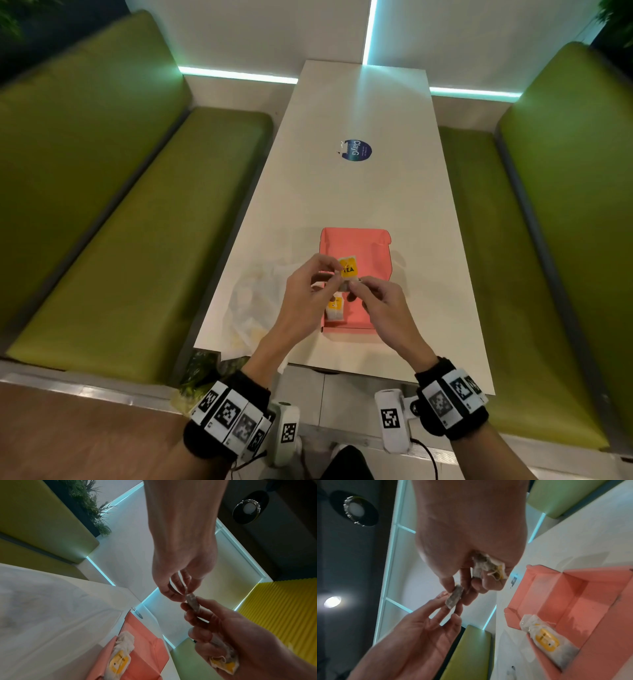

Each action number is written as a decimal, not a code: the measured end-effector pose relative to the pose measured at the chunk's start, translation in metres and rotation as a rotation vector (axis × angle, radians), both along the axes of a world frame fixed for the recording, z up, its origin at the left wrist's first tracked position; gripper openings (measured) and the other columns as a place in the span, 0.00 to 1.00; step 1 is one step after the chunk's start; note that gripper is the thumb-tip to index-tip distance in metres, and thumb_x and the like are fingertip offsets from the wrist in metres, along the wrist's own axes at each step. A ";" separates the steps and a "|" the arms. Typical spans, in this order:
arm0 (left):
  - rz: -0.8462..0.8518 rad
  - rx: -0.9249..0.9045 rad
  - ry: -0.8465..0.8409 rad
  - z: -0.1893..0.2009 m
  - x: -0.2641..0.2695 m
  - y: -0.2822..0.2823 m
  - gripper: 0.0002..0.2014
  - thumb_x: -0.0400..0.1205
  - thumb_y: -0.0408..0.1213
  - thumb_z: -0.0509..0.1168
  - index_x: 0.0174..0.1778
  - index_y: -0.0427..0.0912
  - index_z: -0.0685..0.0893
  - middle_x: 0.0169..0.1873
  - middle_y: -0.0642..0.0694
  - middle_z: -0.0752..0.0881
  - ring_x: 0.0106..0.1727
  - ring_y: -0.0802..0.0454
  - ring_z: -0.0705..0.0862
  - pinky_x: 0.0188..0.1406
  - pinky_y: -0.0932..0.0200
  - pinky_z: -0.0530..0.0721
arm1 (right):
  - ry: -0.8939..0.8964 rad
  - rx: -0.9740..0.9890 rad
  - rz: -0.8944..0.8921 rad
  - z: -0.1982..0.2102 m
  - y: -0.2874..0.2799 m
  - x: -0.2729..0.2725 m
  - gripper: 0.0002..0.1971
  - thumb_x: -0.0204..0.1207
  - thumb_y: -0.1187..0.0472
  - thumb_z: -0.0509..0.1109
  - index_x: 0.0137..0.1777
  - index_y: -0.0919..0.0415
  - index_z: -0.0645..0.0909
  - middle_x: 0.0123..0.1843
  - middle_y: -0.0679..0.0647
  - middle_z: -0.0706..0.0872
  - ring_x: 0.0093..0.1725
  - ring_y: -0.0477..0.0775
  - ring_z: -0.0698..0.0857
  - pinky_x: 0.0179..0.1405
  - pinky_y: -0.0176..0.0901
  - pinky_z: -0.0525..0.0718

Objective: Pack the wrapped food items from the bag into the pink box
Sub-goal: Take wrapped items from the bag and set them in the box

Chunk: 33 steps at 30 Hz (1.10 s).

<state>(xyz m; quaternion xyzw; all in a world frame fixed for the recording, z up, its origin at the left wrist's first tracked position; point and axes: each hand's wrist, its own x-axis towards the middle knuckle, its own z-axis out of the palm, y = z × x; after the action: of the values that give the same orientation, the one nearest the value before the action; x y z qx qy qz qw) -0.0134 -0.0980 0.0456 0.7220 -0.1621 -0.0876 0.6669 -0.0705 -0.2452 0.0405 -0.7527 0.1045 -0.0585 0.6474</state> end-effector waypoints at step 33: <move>0.071 -0.059 0.046 0.008 0.005 0.007 0.05 0.81 0.19 0.66 0.46 0.29 0.86 0.41 0.43 0.89 0.40 0.51 0.88 0.33 0.58 0.88 | -0.194 -0.112 0.007 0.000 0.001 -0.001 0.07 0.81 0.69 0.70 0.46 0.57 0.83 0.41 0.46 0.85 0.36 0.44 0.76 0.39 0.32 0.74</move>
<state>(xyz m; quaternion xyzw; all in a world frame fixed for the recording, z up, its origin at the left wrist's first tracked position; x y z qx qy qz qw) -0.0080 -0.0909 0.0540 0.7053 -0.1234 -0.0756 0.6940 -0.0720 -0.2445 0.0407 -0.7788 0.0356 -0.1345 0.6117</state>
